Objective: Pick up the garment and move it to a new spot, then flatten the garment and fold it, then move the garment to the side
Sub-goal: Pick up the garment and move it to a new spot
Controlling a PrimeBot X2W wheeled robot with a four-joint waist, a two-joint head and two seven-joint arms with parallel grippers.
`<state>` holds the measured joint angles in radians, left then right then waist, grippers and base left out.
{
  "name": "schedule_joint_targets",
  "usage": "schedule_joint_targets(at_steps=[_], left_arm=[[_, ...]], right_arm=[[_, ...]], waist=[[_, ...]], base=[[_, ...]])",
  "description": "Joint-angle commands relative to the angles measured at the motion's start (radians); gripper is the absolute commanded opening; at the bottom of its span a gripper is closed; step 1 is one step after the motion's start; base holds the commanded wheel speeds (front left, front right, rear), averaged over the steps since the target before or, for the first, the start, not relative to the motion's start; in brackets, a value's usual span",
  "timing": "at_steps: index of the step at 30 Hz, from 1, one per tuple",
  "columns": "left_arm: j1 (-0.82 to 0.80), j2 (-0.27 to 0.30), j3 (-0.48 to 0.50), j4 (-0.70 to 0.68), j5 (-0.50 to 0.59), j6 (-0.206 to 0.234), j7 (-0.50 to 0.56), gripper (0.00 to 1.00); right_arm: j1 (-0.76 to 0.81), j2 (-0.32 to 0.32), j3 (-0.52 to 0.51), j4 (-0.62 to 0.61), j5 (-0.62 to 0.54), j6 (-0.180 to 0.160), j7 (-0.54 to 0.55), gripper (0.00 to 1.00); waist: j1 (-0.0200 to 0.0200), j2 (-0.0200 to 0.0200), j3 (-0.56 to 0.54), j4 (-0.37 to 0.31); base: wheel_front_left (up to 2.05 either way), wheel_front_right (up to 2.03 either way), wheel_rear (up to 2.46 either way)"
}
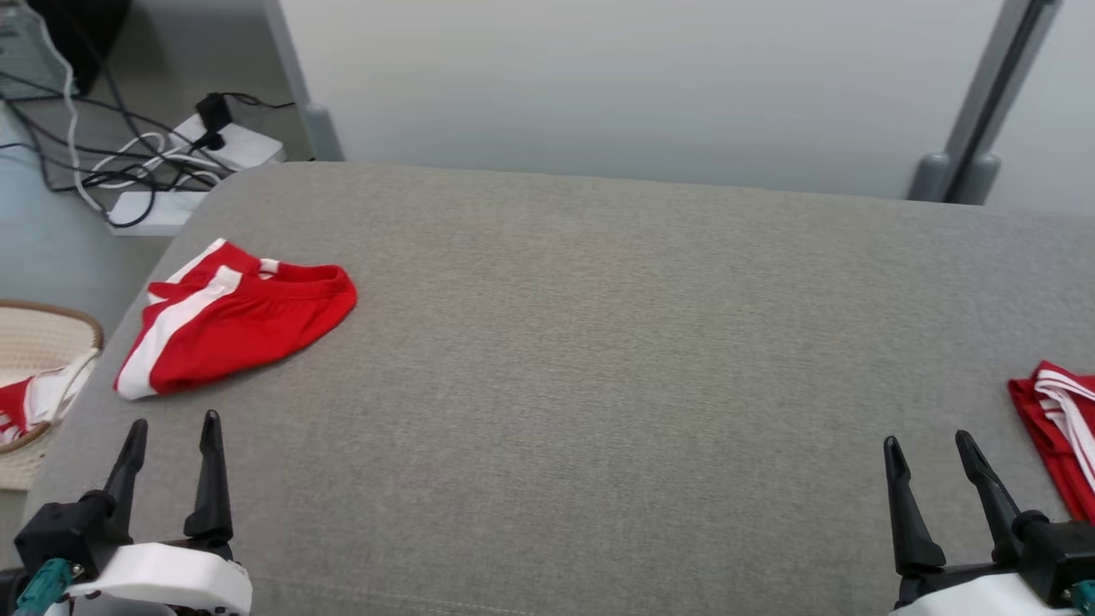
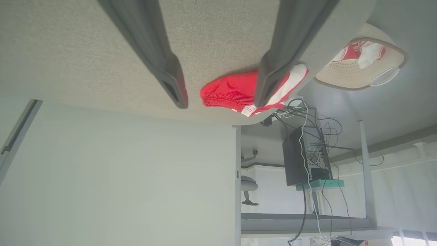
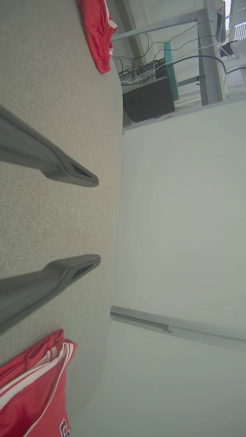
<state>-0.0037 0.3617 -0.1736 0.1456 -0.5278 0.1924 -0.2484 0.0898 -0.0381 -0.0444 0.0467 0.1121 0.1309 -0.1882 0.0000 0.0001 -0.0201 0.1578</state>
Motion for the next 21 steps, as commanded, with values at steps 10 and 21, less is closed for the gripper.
schedule_joint_targets(at_steps=[10,21], left_arm=[[-0.031,0.001,0.084,-0.027,0.022,-0.01,-0.013,1.0],[-0.057,-0.009,0.064,0.004,0.044,-0.045,-0.013,1.0]], right_arm=[[-0.037,-0.012,0.05,-0.027,0.01,0.0,-0.006,1.0],[-0.032,-0.012,0.052,-0.021,0.02,0.0,-0.009,1.0]], waist=[[0.0,-0.0001,-0.002,0.235],[0.0,-0.0001,0.0,0.272]], base=[[0.0,0.0,0.0],[0.0,0.0,0.0]])
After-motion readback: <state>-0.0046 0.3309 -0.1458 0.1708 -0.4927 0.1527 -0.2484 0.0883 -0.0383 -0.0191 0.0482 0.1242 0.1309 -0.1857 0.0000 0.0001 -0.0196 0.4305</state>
